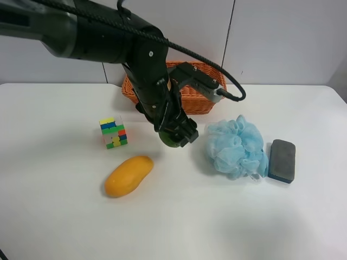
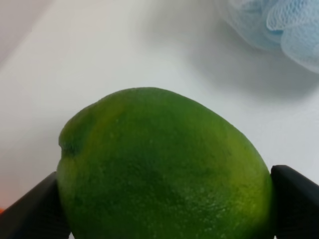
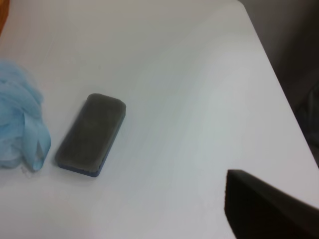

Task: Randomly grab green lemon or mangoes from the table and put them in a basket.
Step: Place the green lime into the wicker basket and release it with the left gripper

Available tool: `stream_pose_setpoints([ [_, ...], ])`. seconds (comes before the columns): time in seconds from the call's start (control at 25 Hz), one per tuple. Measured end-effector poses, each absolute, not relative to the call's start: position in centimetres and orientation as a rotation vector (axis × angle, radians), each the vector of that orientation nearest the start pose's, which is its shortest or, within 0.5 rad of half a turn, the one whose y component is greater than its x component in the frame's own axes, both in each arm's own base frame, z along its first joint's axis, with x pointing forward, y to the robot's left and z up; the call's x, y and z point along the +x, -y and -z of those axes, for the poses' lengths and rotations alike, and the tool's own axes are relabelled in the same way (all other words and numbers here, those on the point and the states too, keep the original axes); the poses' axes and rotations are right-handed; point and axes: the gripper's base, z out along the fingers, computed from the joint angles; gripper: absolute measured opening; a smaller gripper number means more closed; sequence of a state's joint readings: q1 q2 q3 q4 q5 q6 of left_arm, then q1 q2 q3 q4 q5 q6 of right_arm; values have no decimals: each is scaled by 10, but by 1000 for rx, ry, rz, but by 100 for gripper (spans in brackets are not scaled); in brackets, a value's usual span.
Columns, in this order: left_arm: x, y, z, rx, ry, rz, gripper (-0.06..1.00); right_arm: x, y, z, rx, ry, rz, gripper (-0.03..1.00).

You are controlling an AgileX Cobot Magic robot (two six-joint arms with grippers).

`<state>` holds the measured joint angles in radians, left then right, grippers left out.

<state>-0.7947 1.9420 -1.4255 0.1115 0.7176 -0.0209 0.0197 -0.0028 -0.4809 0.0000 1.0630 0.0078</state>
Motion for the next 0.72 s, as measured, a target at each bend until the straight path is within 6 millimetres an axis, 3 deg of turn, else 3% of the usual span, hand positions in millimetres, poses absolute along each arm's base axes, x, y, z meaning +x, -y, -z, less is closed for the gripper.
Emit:
stream_pose_setpoints([
  [0.16,301,276,-233,1037,-2476,127,75,-3,0,-272,-12,-2063,-17,99],
  [0.44,339,266,-295,925,-2385,137,75,-3,0,-272,-12,-2063,-17,99],
  [0.56,362,262,-306,869,-2351,135,75,-3,0,-272,-12,-2063,-17,99],
  [0.72,395,257,-303,821,-2331,119,75,-3,0,-272,-12,-2063,-17,99],
])
